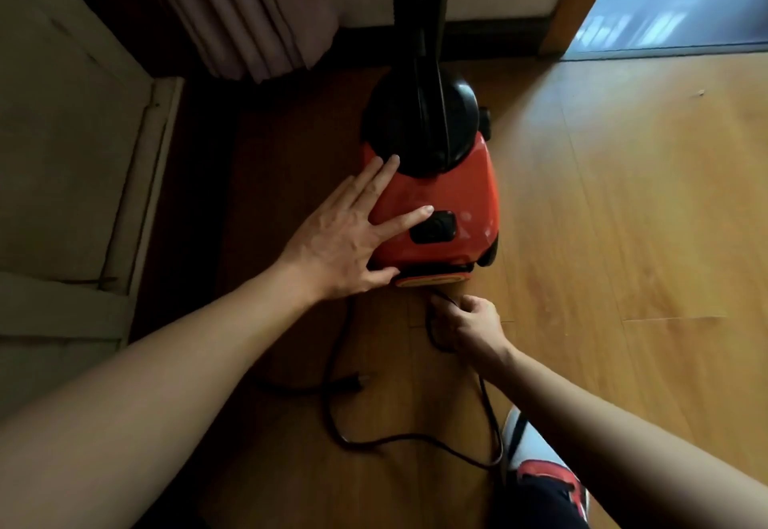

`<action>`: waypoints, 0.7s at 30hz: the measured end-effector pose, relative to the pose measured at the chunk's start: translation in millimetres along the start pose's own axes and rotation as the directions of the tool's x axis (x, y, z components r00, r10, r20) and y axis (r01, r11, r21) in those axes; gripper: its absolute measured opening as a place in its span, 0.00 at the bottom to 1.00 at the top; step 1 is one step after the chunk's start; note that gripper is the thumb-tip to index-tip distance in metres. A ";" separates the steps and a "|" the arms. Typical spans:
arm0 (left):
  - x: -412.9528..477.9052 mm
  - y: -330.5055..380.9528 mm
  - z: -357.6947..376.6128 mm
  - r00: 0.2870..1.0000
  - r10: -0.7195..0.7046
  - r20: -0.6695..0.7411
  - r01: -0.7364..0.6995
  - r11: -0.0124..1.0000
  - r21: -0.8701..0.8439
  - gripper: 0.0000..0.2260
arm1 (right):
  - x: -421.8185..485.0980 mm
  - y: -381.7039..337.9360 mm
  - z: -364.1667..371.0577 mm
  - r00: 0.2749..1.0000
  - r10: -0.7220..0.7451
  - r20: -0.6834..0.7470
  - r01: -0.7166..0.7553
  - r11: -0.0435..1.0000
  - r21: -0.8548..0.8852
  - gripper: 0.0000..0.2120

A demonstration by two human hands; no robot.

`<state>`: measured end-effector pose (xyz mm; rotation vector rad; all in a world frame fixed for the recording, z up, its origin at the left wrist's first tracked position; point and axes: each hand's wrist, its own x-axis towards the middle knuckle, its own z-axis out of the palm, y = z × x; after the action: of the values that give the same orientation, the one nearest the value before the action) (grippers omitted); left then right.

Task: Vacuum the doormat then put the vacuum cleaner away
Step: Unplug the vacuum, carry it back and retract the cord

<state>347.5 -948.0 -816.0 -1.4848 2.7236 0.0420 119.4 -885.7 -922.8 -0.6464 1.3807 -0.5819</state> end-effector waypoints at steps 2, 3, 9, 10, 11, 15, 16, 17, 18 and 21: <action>0.1 1.3 0.9 1.000 -0.011 -0.009 0.011 1.000 -0.018 0.40 | -1.8 -8.4 -21.9 0.995 -0.060 -0.084 0.051 0.993 -0.108 0.15; 0.0 2.2 1.5 1.000 -0.015 -0.016 0.014 1.000 -0.022 0.40 | -1.2 -12.4 -30.7 0.990 -0.080 -0.118 0.062 0.987 -0.147 0.15; 0.5 5.5 -0.2 0.999 -0.034 -0.016 0.034 0.999 -0.010 0.39 | 17.2 -34.2 -58.9 0.955 -0.210 -0.208 0.103 0.897 -0.430 0.14; 0.6 6.5 -0.7 0.999 -0.036 -0.015 0.036 0.999 -0.001 0.39 | 17.3 -39.0 -58.7 0.955 -0.214 -0.208 0.102 0.890 -0.444 0.13; 0.2 7.7 -1.5 0.999 -0.039 -0.009 0.039 0.999 0.010 0.39 | 16.0 -43.0 -57.6 0.958 -0.207 -0.200 0.104 0.897 -0.430 0.13; 1.0 9.4 -3.5 0.999 -0.050 -0.001 0.050 0.998 0.024 0.39 | -2.2 -51.1 -59.9 0.981 -0.110 -0.159 0.117 0.992 0.036 0.10; 0.7 9.8 -4.1 0.999 -0.050 0.000 0.050 0.999 0.018 0.39 | -8.0 -51.6 -60.7 0.986 -0.090 -0.139 0.113 0.980 0.162 0.09; 0.6 9.8 -4.1 0.999 -0.052 0.005 0.052 0.999 0.011 0.39 | -13.3 -51.5 -60.7 0.990 -0.086 -0.114 0.111 0.964 0.243 0.08; 0.8 9.7 -4.1 0.998 -0.055 0.008 0.055 0.998 0.007 0.39 | -18.4 -51.5 -59.7 0.991 -0.101 -0.085 0.122 0.950 0.288 0.07; 1.4 9.7 -3.6 0.998 -0.059 0.013 0.059 0.998 0.007 0.40 | -34.2 -56.4 -54.7 0.976 -0.216 0.003 0.208 0.941 0.267 0.09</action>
<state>338.5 -944.1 -812.4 -1.5562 2.6654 0.0413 61.4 -904.8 -862.7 -0.5871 1.1838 -0.9088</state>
